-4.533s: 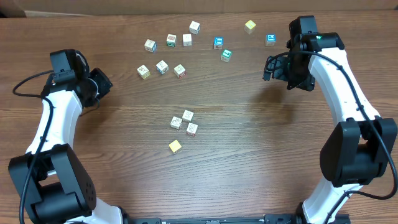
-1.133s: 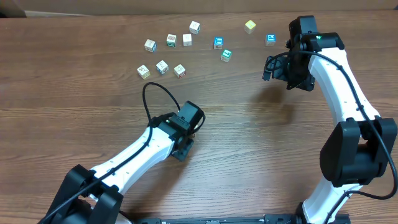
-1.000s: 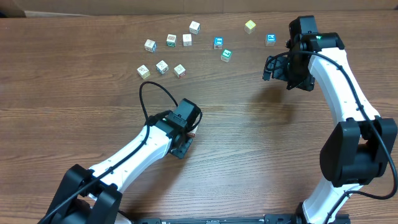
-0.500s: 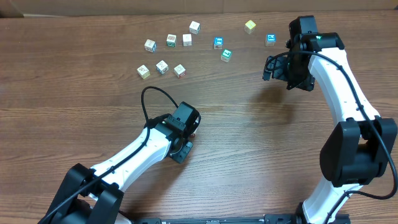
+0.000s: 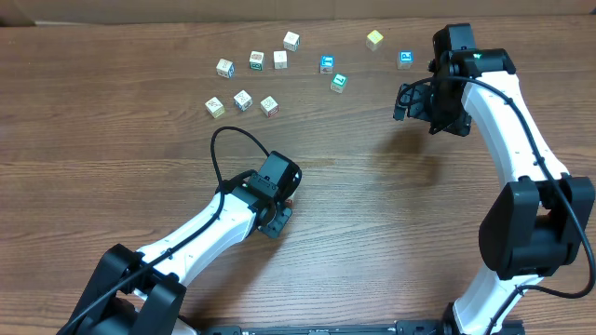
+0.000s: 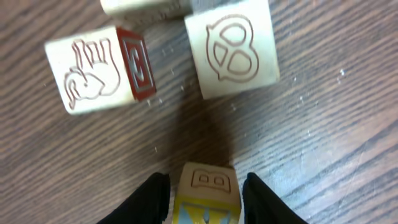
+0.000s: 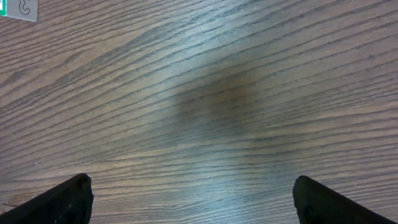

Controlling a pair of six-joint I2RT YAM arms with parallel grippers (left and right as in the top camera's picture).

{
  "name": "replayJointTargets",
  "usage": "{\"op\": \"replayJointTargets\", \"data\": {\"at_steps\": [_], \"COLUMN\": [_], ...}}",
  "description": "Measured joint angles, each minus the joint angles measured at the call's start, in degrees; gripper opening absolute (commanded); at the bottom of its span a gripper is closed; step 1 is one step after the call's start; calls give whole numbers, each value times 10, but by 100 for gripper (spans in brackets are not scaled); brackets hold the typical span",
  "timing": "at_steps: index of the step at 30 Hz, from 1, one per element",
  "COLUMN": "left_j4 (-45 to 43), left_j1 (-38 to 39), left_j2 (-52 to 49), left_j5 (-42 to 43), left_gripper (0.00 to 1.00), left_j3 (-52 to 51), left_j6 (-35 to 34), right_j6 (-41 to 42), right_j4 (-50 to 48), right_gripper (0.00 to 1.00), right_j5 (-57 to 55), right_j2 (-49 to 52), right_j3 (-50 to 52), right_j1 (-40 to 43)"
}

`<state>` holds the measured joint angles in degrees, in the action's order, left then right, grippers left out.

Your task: Form a circle

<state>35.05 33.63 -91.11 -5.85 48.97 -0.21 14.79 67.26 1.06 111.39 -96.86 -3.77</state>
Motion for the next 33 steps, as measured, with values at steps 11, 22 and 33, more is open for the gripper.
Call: {"op": "replayJointTargets", "data": {"at_steps": [11, 22, 33], "left_j4": [40, 6, -23], "left_j1": [0, 0, 0], "left_j2": [0, 0, 0], "left_j5": [-3, -2, -30], "left_gripper": [36, 30, 34], "left_j3": [0, -1, -2], "left_j6": [-3, -9, -13], "right_j6": [0, 0, 0], "right_j4": [0, 0, 0], "right_gripper": [100, 100, 100], "right_j5": [0, 0, 0], "right_j2": [0, 0, 0], "right_j3": [0, 0, 0], "right_j1": [0, 0, 0]}}
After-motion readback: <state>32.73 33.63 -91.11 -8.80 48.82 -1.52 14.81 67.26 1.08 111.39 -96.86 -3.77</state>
